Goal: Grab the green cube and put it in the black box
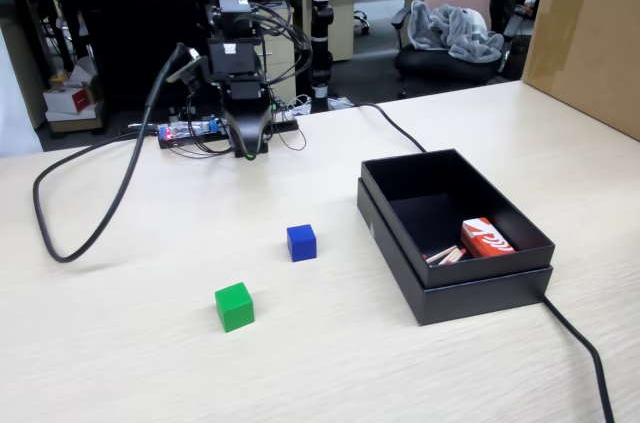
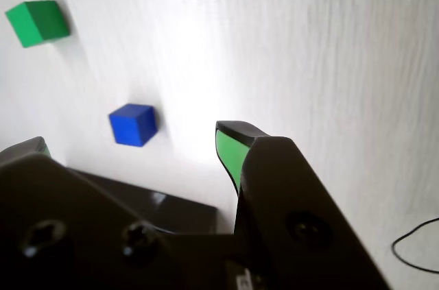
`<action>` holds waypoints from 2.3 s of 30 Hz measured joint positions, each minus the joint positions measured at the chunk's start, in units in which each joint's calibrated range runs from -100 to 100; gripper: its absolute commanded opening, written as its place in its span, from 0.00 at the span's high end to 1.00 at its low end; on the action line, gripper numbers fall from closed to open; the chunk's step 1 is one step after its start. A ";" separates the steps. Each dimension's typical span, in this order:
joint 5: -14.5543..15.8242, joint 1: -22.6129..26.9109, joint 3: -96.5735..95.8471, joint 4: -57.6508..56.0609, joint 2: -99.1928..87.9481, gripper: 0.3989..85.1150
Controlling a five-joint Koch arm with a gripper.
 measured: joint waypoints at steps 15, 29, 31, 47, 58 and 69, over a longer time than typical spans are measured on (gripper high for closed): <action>-3.52 -2.93 41.44 -2.48 55.66 0.44; -8.40 -4.40 59.61 -2.48 85.31 0.45; -8.79 -4.35 61.25 -2.40 87.51 0.45; -11.43 -4.05 69.19 -2.48 97.86 0.49; -11.77 -4.10 72.11 -2.40 100.32 0.86; -11.58 -4.00 69.65 -2.40 97.22 1.00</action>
